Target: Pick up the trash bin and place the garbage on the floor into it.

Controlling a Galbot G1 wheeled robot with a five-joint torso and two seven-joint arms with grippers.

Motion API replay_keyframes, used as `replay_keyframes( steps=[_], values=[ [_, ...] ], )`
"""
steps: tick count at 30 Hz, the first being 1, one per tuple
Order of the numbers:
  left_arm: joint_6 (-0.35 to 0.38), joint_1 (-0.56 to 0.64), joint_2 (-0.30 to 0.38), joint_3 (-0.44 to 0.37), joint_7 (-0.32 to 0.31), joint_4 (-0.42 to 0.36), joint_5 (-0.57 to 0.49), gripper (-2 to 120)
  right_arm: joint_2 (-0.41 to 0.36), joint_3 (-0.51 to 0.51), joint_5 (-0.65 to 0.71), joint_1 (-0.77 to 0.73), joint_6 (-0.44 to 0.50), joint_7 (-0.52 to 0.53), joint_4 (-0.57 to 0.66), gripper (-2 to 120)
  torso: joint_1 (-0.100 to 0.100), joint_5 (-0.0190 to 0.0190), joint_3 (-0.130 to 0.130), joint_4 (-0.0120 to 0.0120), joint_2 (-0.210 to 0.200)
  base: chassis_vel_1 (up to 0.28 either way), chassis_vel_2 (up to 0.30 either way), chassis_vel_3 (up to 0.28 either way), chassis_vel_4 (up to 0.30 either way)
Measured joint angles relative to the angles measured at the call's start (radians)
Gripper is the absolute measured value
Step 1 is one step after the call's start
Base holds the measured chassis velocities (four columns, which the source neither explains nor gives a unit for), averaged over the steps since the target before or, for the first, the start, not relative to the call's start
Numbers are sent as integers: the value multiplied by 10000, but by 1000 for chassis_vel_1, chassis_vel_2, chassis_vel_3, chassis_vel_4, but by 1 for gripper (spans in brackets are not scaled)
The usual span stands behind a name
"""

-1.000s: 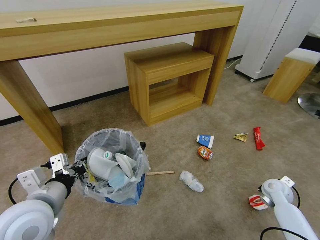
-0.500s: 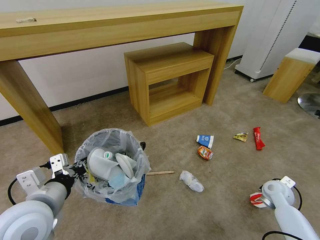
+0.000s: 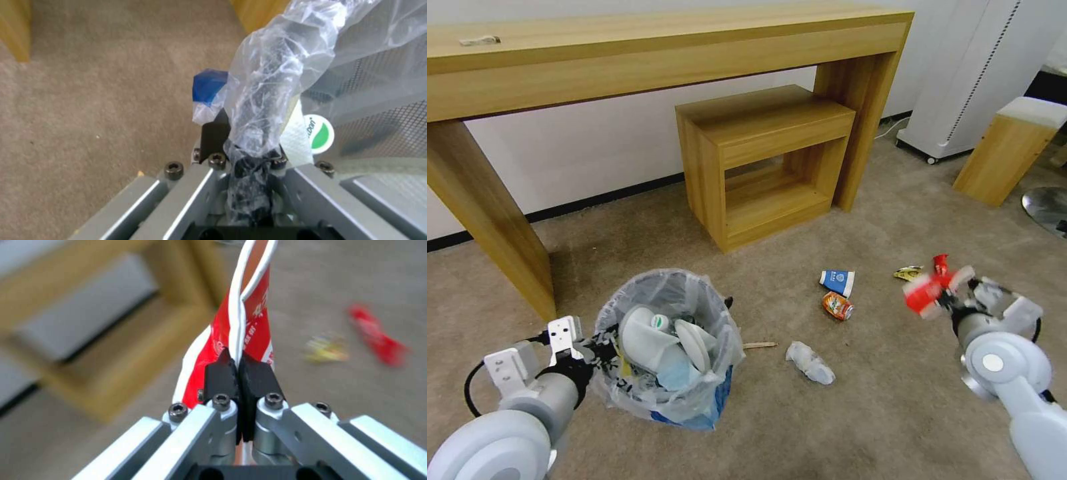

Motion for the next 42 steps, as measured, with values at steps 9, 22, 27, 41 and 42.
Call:
replay_keyframes(
  steps=[9, 22, 27, 41, 42],
  values=[
    [179, 13, 167, 97, -2, 114, -388, 1, -340, -1062, -576, 594, -852, -2821, 1212, 0, 0, 5, 1, 0, 0, 0, 0, 0, 0],
    [376, -78, 1133, 558, 448, 329, -970, 1, -1248, -1695, -4098, 1200, 2121, -10064, 310, 0, 0, 7, 1, 0, 0, 0, 0, 0, 0],
    [379, -218, 1201, 692, 557, 459, -973, 1, -1413, -2203, -4708, 1678, 2737, -11566, 43, 0, 0, 6, 2, -1, 0, 0, 0, 0, 0],
    [368, -588, 996, 1013, 732, 632, -1053, 1, -835, -4428, -5551, 3322, 3807, -14088, -1281, 0, 0, 6, 2, 0, 0, 0, 0, 0, 0],
    [369, -596, 993, 1013, 732, 625, -1085, 1, -786, -4564, -5692, 3444, 3849, -14206, -1333, 0, 0, 6, 2, 0, 0, 0, 0, 0, 0]
  ],
)
